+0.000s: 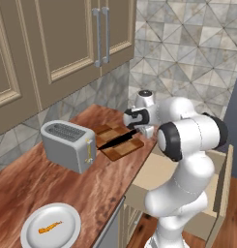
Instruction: Pick up the knife from the drawer and place it on the cutting board. Then place the meat from the plate to the cutting board.
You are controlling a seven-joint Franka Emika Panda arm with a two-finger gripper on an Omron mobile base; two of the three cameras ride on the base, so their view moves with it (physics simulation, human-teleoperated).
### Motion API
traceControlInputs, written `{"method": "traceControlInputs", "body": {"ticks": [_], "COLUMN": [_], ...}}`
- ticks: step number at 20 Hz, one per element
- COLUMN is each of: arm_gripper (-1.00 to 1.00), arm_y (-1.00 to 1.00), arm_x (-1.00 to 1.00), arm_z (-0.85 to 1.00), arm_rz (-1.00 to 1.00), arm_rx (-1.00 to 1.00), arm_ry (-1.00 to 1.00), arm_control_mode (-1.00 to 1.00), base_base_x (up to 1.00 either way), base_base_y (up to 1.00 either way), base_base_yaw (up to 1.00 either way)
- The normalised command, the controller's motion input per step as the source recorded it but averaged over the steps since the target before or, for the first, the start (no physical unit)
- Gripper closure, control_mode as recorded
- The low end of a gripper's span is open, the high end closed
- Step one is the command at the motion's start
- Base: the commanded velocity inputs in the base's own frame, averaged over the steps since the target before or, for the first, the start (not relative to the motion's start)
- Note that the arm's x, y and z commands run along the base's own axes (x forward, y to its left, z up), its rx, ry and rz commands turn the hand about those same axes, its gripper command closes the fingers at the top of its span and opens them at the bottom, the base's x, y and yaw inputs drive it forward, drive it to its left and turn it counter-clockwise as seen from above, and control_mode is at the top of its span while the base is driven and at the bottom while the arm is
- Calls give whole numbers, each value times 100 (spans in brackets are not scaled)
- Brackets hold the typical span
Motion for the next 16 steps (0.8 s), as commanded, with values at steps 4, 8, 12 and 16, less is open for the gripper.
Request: {"method": "traceControlInputs", "body": {"ticks": [4,8,12,16], "arm_gripper": [100,100,100,100], "arm_y": [5,0,0,0], "arm_x": [30,18,25,16], "arm_z": [-10,-10,-13,-7], "arm_rz": [10,10,9,7], "arm_rx": [0,0,0,0], "arm_ry": [0,0,0,0], "arm_control_mode": [-100,-100,-100,-100], "base_base_x": [0,0,0,0], "base_base_y": [0,0,0,0], "base_base_yaw": [0,0,0,0]}}
